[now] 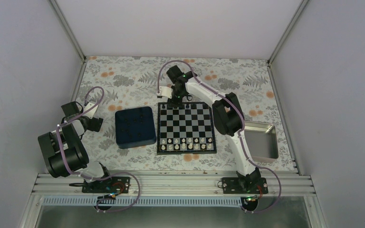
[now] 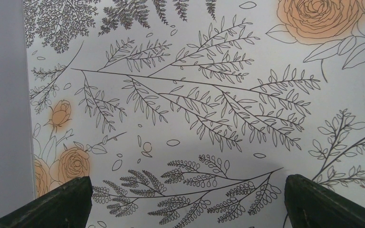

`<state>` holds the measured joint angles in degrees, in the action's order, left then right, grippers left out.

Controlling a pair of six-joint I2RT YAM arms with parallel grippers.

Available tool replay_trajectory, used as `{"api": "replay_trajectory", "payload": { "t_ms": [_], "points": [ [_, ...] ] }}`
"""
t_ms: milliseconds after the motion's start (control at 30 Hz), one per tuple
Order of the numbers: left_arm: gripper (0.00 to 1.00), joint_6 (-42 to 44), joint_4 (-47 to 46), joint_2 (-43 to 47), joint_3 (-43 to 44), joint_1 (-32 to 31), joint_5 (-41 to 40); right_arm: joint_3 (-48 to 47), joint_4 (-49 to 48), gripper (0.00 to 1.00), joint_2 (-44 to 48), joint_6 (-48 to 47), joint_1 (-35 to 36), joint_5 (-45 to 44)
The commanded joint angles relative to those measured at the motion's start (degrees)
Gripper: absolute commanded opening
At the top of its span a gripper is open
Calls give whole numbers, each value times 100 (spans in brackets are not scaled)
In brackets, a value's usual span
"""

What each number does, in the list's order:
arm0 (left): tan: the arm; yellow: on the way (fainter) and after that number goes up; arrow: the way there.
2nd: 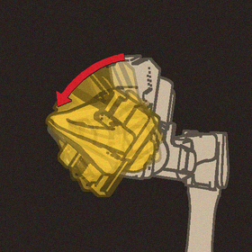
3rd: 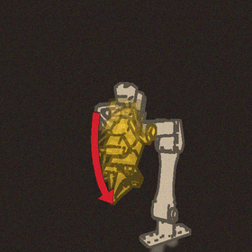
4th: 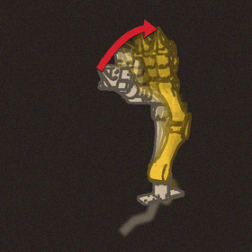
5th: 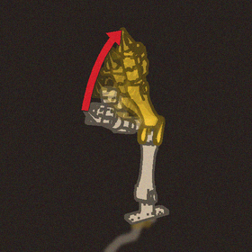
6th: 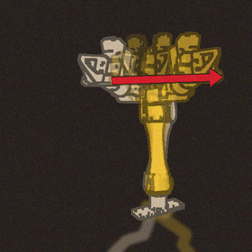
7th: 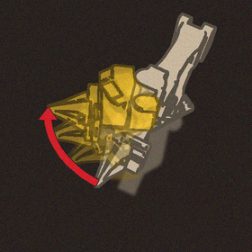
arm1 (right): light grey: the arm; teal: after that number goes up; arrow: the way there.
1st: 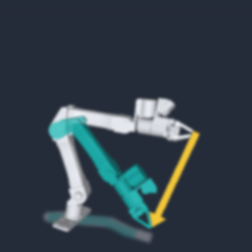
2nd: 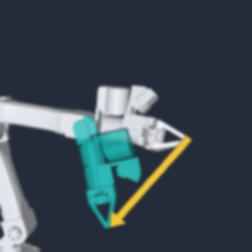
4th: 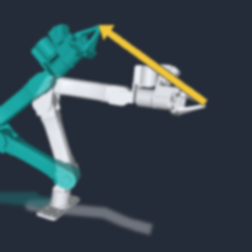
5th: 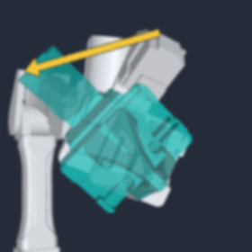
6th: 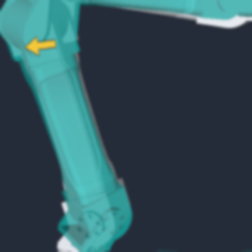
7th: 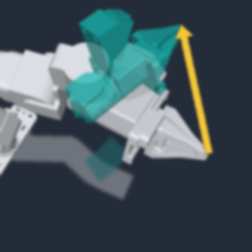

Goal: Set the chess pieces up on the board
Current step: Adjust the chess piece on the chessboard.

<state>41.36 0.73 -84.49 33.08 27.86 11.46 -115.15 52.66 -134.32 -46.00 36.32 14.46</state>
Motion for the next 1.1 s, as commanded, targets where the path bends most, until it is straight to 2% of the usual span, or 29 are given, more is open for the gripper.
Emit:
{"api": "replay_trajectory", "payload": {
  "t_ms": [0,767,967,1067],
  "points": [
    [100,78,50,-111,-67,24,139,-165,193,28,-94,-26,44,60],
    [100,91,63,-123,-60,26,148,-154,275,29,-61,-95,87,159],
    [100,93,51,-135,-63,29,137,-149,196,32,32,-59,80,-2],
    [100,96,58,-140,-60,32,128,-165,112,37,170,-18,61,-23]
  ]
}}
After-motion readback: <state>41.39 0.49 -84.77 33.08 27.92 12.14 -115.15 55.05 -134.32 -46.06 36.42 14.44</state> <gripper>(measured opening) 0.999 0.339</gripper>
